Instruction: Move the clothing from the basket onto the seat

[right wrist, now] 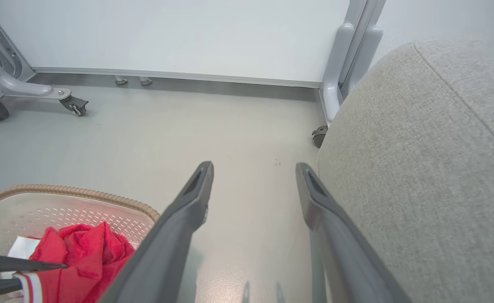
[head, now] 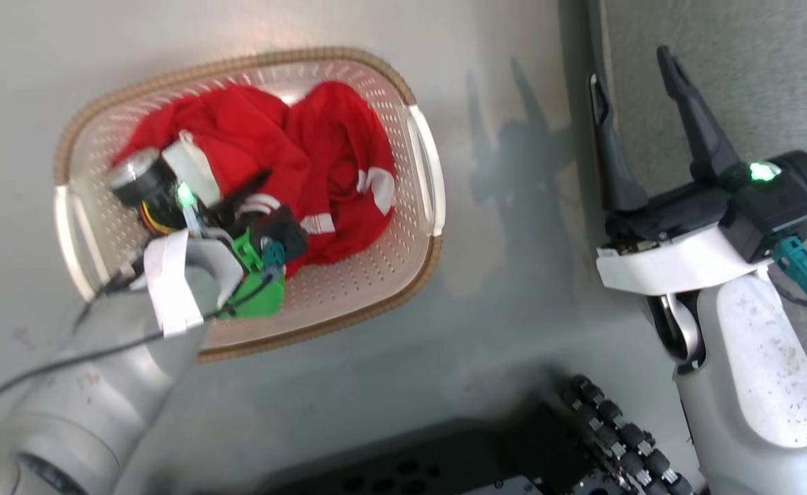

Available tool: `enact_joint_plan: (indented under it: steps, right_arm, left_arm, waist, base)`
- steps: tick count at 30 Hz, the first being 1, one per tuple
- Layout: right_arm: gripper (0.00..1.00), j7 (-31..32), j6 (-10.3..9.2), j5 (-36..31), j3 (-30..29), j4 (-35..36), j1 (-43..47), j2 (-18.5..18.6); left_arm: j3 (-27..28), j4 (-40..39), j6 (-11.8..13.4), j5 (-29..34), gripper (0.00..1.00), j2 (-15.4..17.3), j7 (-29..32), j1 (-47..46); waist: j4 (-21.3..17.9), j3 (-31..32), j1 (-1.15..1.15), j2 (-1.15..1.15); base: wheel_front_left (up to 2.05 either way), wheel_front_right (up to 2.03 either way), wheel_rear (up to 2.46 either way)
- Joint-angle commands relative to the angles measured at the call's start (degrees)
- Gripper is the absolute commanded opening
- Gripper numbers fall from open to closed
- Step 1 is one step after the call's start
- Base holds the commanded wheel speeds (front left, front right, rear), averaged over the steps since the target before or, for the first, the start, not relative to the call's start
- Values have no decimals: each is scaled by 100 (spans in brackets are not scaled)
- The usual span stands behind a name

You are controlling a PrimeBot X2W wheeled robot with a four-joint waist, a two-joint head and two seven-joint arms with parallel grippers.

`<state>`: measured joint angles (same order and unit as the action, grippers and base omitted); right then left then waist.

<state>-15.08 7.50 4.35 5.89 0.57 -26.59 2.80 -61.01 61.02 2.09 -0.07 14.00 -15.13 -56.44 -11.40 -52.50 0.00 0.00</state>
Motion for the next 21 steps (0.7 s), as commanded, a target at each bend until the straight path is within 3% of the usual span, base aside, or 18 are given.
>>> enact_joint_plan:
  steps: [1, 11, 21]
  right_arm:
    - [100, -11, -1, -43, -38, -56, 167, 15]
    - [100, -11, -1, -299, -181, -384, 1120, 17]
    - [100, -11, -1, -327, -248, -676, 2200, 17]
  left_arm:
    - [113, -111, 59, -188, 0, 5, -1, 265]
    - [1104, -1180, 167, -1313, 0, -233, -1, 1728]
    - [2159, -2392, 287, -1610, 0, -397, -2, 3007]
  waist:
    - [154, 730, 0, 0]
    - [560, 2692, 0, 0]
    - [785, 4395, 0, 0]
  base:
    - [0, 0, 0]
    - [0, 0, 0]
    - [0, 0, 0]
